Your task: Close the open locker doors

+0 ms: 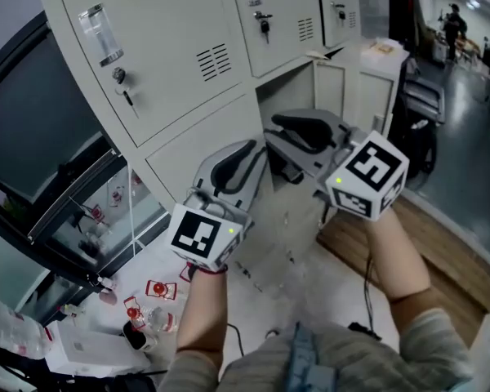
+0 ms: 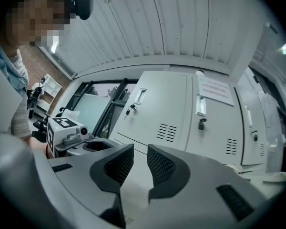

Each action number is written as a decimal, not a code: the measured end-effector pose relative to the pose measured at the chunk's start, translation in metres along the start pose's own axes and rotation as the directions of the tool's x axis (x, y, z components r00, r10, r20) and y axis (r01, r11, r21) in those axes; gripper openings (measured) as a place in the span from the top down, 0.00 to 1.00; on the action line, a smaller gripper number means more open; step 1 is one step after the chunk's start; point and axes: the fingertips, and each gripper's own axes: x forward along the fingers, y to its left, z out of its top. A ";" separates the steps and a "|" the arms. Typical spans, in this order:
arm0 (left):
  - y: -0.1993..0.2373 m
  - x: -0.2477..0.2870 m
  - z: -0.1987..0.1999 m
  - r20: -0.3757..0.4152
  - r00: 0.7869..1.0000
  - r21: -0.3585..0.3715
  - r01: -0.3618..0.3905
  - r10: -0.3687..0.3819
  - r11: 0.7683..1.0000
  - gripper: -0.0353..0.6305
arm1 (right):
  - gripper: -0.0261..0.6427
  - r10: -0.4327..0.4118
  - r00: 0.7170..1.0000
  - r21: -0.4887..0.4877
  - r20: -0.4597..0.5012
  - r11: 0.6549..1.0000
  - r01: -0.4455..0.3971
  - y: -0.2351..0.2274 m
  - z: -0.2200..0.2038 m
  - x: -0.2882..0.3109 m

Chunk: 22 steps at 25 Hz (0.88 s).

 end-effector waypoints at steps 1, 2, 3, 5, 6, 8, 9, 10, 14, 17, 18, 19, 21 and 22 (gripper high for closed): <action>-0.012 0.014 0.002 0.008 1.000 -0.001 0.018 -0.018 1.000 0.85 | 0.83 -0.016 1.000 -0.001 -0.011 1.000 0.016 -0.011 -0.004 -0.016; -0.024 0.028 0.003 0.015 0.999 -0.002 0.034 -0.034 0.999 0.85 | 0.83 -0.032 0.999 -0.002 -0.022 1.000 0.032 -0.022 -0.008 -0.033; -0.036 0.042 0.004 0.020 0.999 -0.007 0.050 -0.050 0.999 0.85 | 0.83 -0.047 0.998 -0.003 -0.034 0.999 0.047 -0.033 -0.013 -0.049; -0.061 0.070 0.008 0.034 0.996 -0.028 0.079 -0.078 0.996 0.85 | 0.83 -0.076 0.995 -0.007 -0.058 0.997 0.076 -0.054 -0.021 -0.082; -0.075 0.084 0.011 0.048 0.995 -0.039 0.093 -0.091 0.995 0.85 | 0.83 -0.092 0.993 -0.011 -0.070 0.996 0.091 -0.064 -0.025 -0.099; -0.101 0.110 0.016 0.070 0.990 -0.052 0.123 -0.119 0.991 0.85 | 0.83 -0.124 0.988 -0.016 -0.095 0.992 0.123 -0.084 -0.033 -0.132; -0.113 0.122 0.017 0.075 0.988 -0.055 0.137 -0.133 0.989 0.85 | 0.83 -0.141 0.984 -0.019 -0.106 0.990 0.139 -0.094 -0.037 -0.148; -0.125 0.134 0.018 0.079 0.986 -0.058 0.151 -0.146 0.987 0.85 | 0.83 -0.157 0.981 -0.022 -0.117 0.988 0.155 -0.103 -0.040 -0.163; -0.167 0.172 0.016 0.076 0.979 -0.073 0.192 -0.187 0.979 0.85 | 0.83 -0.211 0.965 -0.006 -0.154 0.977 0.213 -0.137 -0.059 -0.219; -0.190 0.195 0.013 0.072 0.977 -0.086 0.209 -0.203 0.974 0.85 | 0.83 -0.232 0.956 0.006 -0.179 0.972 0.237 -0.155 -0.073 -0.249; -0.196 0.201 0.012 0.070 0.975 -0.089 0.215 -0.209 0.973 0.85 | 0.83 -0.237 0.954 0.006 -0.184 0.970 0.242 -0.160 -0.077 -0.257; -0.201 0.208 0.010 0.068 0.974 -0.091 0.221 -0.215 0.971 0.85 | 0.83 -0.242 0.952 0.009 -0.186 0.969 0.248 -0.165 -0.080 -0.263; -0.208 0.221 0.005 0.065 0.971 -0.094 0.233 -0.228 0.968 0.85 | 0.83 -0.247 0.952 0.019 -0.183 0.967 0.254 -0.173 -0.087 -0.271; -0.210 0.228 0.002 0.066 0.970 -0.094 0.239 -0.234 0.966 0.85 | 0.83 -0.249 0.952 0.024 -0.180 0.966 0.257 -0.178 -0.090 -0.274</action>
